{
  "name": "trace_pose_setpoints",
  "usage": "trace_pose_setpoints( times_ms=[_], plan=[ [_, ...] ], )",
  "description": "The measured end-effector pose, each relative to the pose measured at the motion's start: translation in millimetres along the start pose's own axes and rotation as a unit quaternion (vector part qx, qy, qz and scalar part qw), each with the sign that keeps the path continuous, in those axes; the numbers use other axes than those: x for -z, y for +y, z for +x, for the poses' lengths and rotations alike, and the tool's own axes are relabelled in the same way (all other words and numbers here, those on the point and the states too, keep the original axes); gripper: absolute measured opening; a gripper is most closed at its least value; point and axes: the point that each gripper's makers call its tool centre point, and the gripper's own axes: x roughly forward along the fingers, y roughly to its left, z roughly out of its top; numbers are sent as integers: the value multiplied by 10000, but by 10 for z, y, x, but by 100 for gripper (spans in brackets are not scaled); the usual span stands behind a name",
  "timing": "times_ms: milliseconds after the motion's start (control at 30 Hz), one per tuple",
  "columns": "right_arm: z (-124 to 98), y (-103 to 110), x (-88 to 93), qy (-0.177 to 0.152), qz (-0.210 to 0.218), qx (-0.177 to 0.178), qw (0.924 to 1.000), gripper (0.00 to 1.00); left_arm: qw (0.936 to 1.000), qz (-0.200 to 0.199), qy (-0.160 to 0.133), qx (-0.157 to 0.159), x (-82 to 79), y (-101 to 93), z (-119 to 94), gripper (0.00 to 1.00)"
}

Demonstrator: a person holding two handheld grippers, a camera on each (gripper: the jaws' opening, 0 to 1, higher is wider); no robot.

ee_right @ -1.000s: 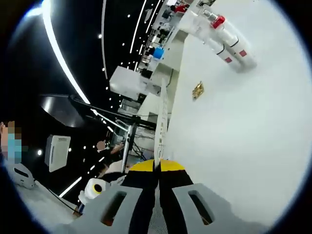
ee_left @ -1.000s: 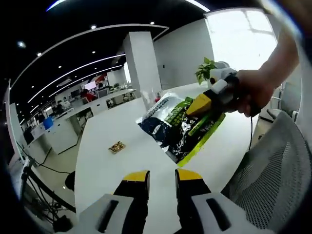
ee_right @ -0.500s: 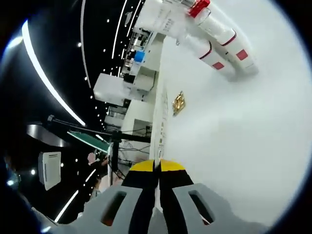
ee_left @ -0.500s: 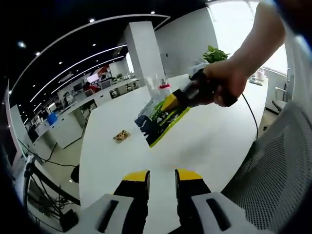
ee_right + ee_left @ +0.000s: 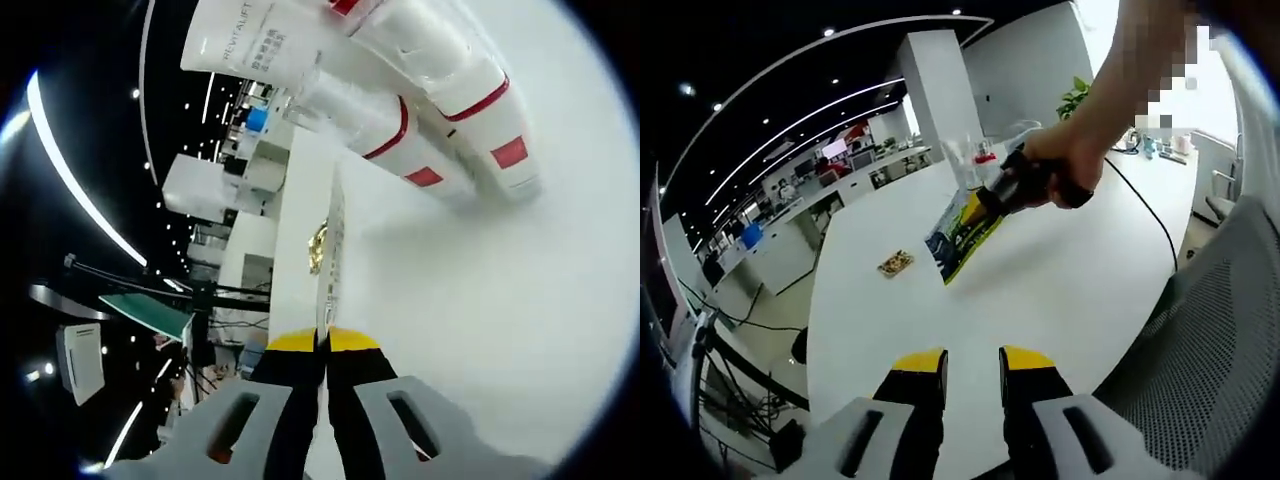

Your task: Arrange the skincare products in the storage area until every visible bottle or jar stands upright without overlapping.

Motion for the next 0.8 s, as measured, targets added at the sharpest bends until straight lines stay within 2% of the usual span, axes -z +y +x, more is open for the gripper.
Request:
trace_pose_setpoints(
  times_ms=[233,433,800],
  plan=[
    [253,13,-73,154,-190,44,9997,0,10000,-28,41,43,11,-20,6,22],
    [404,-75,-141,68,-111,221,9997,0,9999,-54,126,84,50,-38,18,22],
    [354,-194,-206,-183,-258,467,9984,1,9997,-30,207,127,85,-62,30,22]
  ],
)
